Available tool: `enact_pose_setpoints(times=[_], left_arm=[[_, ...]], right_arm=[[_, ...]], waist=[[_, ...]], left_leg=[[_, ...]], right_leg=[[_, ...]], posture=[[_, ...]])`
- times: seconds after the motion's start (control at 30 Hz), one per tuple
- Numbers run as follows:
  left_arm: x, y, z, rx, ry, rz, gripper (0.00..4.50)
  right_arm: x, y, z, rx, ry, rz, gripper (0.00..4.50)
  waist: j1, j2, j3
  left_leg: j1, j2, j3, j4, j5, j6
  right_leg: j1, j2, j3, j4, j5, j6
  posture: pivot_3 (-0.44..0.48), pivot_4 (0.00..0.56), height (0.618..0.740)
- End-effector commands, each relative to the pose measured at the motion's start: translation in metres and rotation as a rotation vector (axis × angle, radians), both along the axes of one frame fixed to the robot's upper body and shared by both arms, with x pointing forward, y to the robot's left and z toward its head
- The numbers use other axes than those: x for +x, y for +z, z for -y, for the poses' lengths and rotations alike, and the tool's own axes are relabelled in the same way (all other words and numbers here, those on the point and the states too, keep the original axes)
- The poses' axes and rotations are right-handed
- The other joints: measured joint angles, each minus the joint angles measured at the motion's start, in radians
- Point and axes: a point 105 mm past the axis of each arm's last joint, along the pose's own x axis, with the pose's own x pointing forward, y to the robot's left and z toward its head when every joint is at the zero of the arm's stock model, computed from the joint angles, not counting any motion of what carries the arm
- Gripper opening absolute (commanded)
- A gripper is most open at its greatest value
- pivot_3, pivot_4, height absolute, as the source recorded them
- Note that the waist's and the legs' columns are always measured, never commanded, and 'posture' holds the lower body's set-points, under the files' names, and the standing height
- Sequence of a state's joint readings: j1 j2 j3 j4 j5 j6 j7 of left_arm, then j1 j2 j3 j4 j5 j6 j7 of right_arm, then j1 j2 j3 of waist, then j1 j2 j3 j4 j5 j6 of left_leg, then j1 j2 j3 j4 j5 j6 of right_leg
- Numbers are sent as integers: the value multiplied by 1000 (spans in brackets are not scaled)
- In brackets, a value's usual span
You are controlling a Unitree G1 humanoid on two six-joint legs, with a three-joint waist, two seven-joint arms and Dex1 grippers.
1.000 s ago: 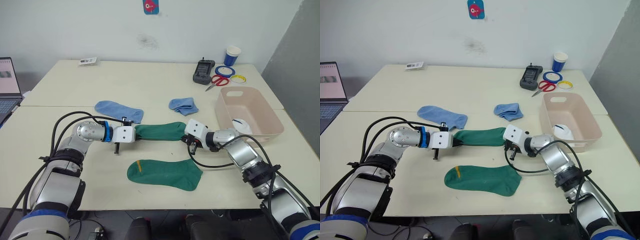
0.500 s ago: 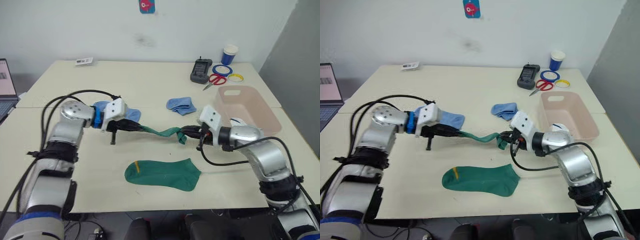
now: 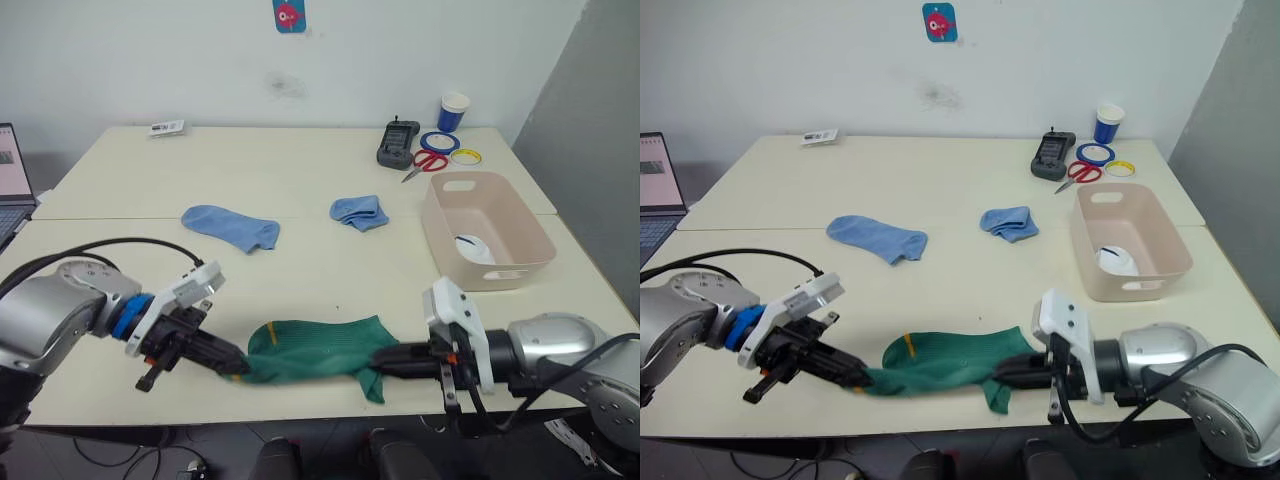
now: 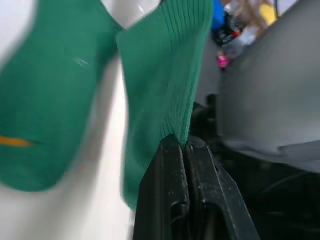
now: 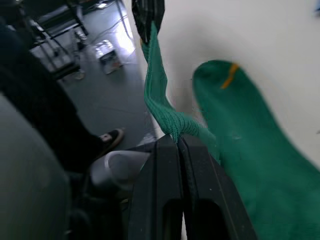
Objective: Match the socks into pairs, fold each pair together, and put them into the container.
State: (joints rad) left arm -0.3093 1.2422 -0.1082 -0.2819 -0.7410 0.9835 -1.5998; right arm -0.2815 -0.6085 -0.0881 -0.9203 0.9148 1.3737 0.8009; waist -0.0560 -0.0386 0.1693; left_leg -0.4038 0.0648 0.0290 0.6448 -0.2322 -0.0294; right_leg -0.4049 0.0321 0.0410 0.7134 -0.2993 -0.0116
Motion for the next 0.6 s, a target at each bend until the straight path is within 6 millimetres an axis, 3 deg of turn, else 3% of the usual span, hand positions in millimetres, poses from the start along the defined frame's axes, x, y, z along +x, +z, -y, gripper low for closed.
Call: enact_pose_setpoints(times=[0.03, 0.1, 0.23, 0.4, 0.6], left_arm=[[0, -11, 1, 27, 48, -22, 0], [9, -26, 2, 45, 101, -13, 0], [43, -51, 14, 70, 176, 78, 0], [61, -51, 23, 69, 158, 121, 0], [86, -50, 19, 110, 181, 180, 0]], right_arm=[[-6, -8, 1, -20, -15, -56, 42], [-2, -17, 3, -54, -49, -83, 42], [31, -34, 12, -144, -201, -81, 42], [55, -39, 18, -188, -272, -37, 42], [79, -41, 25, -223, -324, 15, 42]], waist=[[0, 0, 0], [2, 1, 0], [5, -2, 1], [5, -3, 2], [6, -3, 2]], left_leg=[[0, 0, 0, 0, 0, 0], [1, -1, 1, -1, 0, 0], [1, -2, 1, 0, 0, 0], [-2, -3, 2, 0, 0, 1], [-4, -3, 0, 0, 0, 1]], right_leg=[[0, 0, 0, 0, 0, 0], [1, 0, 1, 0, -1, -1], [0, 0, 1, 0, -1, -1], [-2, 3, 1, -2, -1, -1], [-3, 4, 0, -2, -1, -1]], posture=[[0, 150, 732], [0, 150, 732], [0, 150, 732], [0, 150, 732], [0, 150, 732]])
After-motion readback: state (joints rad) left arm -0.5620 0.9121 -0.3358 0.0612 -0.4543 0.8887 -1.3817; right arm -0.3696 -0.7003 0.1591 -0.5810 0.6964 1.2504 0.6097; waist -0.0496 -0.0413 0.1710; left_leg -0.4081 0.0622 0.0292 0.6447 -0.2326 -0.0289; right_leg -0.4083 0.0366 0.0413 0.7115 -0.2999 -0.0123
